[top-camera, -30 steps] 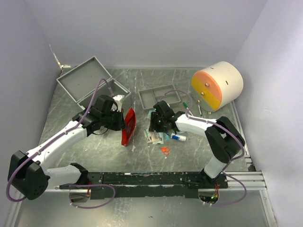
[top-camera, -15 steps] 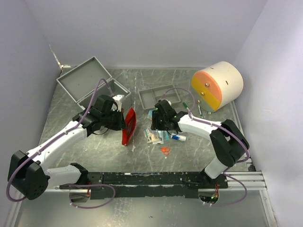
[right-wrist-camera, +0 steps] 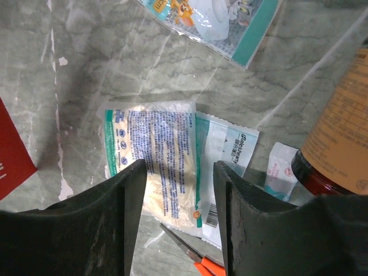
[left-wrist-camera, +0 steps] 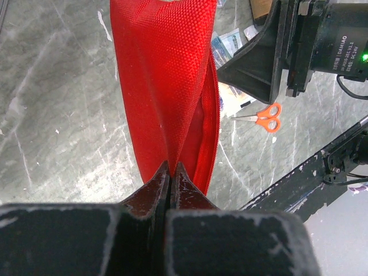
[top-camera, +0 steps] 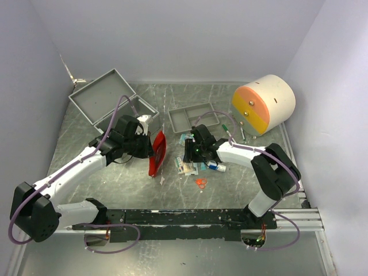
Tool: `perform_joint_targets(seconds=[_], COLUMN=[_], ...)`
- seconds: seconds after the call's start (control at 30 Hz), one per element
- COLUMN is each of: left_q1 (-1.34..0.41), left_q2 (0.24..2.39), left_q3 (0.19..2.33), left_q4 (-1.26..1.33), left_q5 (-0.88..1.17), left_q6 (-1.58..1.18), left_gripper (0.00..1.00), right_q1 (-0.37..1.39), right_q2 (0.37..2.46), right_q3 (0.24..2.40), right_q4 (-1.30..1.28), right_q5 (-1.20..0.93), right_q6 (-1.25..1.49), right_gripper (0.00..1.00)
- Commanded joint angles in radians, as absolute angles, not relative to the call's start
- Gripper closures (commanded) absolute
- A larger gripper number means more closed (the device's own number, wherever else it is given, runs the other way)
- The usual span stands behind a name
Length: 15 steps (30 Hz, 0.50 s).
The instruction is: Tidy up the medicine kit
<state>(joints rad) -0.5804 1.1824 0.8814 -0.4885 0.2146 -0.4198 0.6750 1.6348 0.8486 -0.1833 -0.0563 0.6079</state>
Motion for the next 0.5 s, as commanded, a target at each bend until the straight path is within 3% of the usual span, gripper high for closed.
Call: perform_joint_targets(seconds=[0.0, 0.3, 0.47], left_q1=[-0.589, -0.589, -0.589], left_q2=[1.192, 1.195, 1.193], left_q3=[0.894, 0.894, 0.895], left_q4=[-0.448, -0.444, -0.443], left_q5=[0.242, 0.241, 0.240], left_q6=[-0.426, -0.432, -0.433], left_gripper=[0.93, 0.93, 0.93], right_q1=[0.663, 0.659, 0.658], right_q2=[1.659, 1.632, 1.622], right_q3=[0.813, 0.782, 0.781], right_q4=[-0.143, -0.095, -0.089], right_q5=[-0.132, -0.098, -0.092], right_q6=[0.603, 0.607, 0.604], right_gripper=[0.51, 0.71, 0.91])
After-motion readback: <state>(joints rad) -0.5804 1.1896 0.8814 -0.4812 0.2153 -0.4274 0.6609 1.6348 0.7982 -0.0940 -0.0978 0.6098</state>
